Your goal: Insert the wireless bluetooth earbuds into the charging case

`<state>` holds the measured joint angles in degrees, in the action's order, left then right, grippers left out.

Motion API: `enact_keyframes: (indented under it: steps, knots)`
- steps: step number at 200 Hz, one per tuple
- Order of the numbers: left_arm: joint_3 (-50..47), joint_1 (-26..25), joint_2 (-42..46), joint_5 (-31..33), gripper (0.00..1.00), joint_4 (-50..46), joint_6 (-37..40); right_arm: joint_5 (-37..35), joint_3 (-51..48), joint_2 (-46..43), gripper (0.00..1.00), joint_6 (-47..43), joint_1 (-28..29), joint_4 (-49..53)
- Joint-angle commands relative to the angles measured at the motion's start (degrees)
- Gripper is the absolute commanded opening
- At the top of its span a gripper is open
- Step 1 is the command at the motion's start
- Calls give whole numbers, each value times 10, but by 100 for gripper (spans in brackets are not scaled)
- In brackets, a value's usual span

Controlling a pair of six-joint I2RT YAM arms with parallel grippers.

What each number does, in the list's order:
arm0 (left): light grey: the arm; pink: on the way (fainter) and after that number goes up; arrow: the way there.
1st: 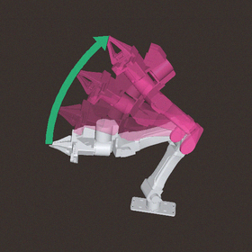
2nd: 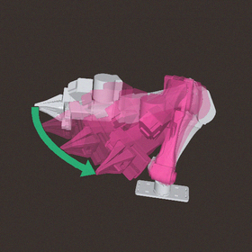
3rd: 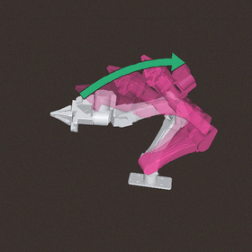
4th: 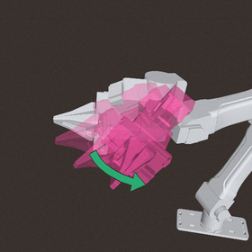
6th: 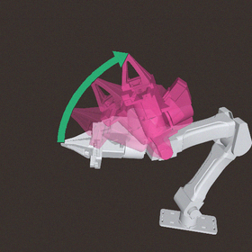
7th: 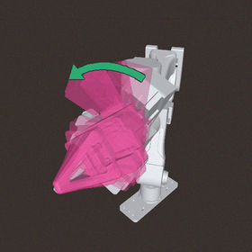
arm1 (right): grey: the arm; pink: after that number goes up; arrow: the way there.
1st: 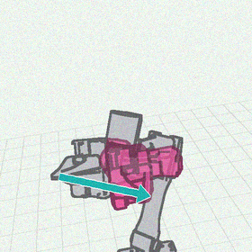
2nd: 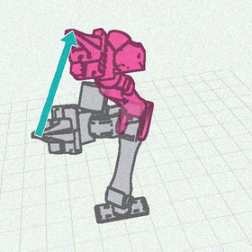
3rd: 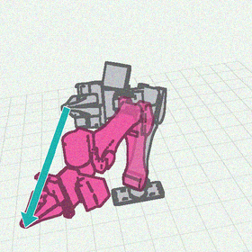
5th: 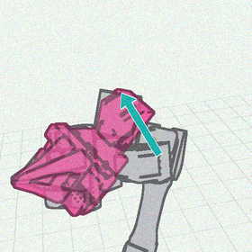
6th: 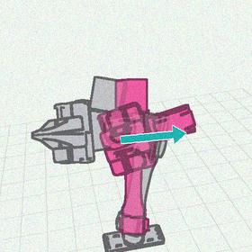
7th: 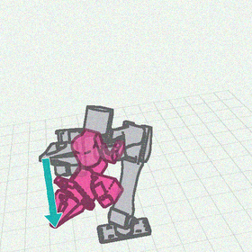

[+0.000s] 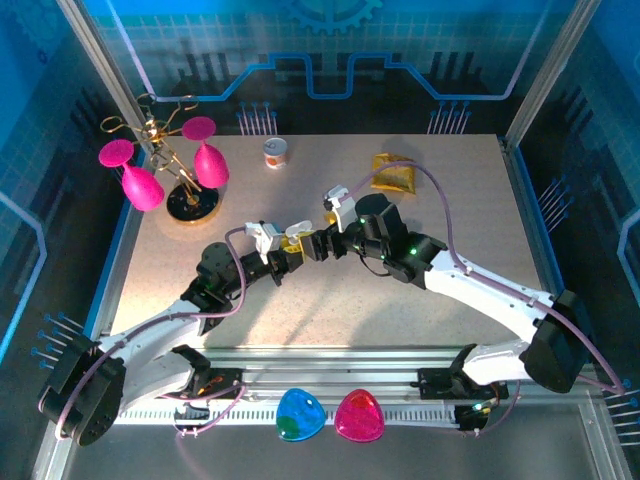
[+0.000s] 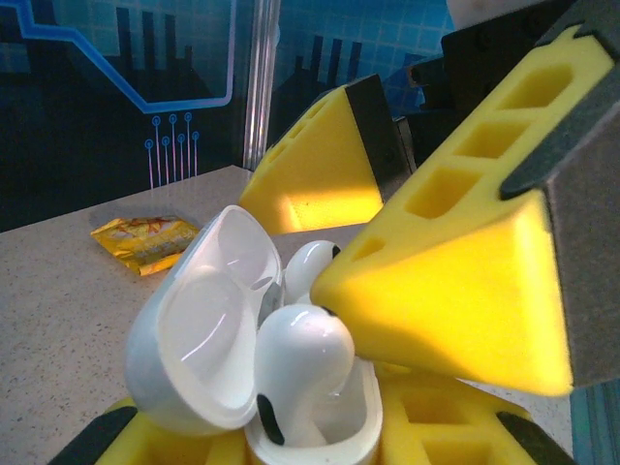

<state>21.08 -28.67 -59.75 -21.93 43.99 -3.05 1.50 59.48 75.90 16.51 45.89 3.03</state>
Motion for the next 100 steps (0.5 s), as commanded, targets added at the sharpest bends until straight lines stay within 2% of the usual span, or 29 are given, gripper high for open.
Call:
enact_keyframes:
  steps: [1, 48, 80, 100]
  knots:
    - [12, -2, 11, -14, 24, 31, 4, 14, 1, -21, 82, 1, -10, -3]
    - [11, -2, 2, -21, 24, 36, 13, 87, -13, -43, 83, 44, -37, -52]
    - [8, -1, -2, -39, 25, 42, 32, 97, 12, -31, 84, 53, -41, -29]
    - [4, -1, -3, -75, 25, 38, 74, 114, 58, -3, 82, 94, -60, 33]
